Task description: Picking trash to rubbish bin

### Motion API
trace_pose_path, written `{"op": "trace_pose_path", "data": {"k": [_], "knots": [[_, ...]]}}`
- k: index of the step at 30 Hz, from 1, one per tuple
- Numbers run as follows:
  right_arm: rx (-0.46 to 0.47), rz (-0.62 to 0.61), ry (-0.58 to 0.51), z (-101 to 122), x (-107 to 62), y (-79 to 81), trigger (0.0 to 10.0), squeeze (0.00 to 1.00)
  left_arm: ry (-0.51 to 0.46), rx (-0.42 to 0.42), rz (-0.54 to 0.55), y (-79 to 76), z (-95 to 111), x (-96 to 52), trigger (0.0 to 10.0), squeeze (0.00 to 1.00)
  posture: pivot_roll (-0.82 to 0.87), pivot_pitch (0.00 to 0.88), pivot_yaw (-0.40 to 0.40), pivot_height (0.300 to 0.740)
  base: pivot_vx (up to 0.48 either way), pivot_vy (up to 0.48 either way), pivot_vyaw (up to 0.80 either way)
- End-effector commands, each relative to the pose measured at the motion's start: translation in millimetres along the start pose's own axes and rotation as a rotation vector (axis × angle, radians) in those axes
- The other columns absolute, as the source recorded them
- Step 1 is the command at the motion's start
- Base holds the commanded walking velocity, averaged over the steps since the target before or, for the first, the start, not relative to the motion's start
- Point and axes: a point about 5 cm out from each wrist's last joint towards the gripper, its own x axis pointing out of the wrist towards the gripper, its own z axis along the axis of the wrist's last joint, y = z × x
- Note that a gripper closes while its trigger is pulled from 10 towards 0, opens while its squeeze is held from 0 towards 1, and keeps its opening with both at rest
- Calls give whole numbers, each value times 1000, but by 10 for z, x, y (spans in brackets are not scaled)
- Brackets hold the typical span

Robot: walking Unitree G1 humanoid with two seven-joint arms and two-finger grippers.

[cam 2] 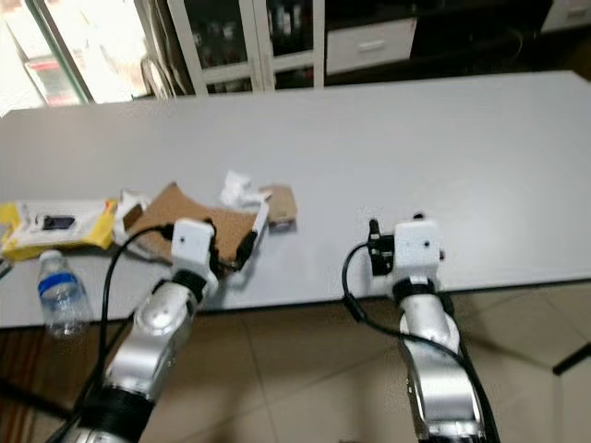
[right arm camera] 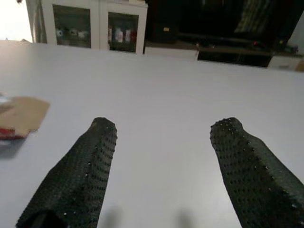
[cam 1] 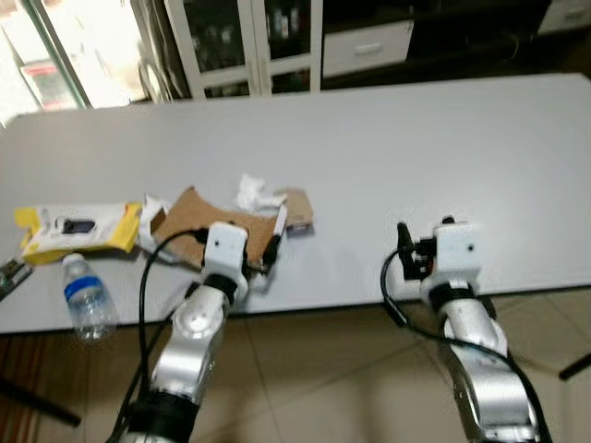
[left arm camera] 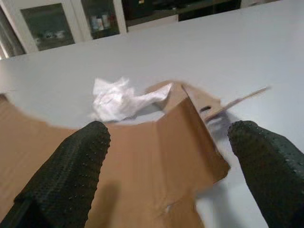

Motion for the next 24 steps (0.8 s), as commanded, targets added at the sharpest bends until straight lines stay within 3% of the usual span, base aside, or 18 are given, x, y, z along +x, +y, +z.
{"op": "trace_pose_path", "data": {"k": [1, 9, 24], "knots": [[-1, 57, -13, 48, 13, 98, 10000, 0, -3, 13, 38, 112, 8, -30, 10000, 0, -76, 41, 51, 740, 0, 0, 0], [-45, 150, 38, -13, -5, 155, 10000, 0, 8, 29, 66, 197, 22, -105, 10000, 0, -61, 66, 46, 740, 0, 0, 0], [-99, 195, 105, -124, -5, 52, 10000, 0, 42, 5, 34, 276, 155, -274, 10000, 0, 11, 152, 64, 740, 0, 0, 0]]}}
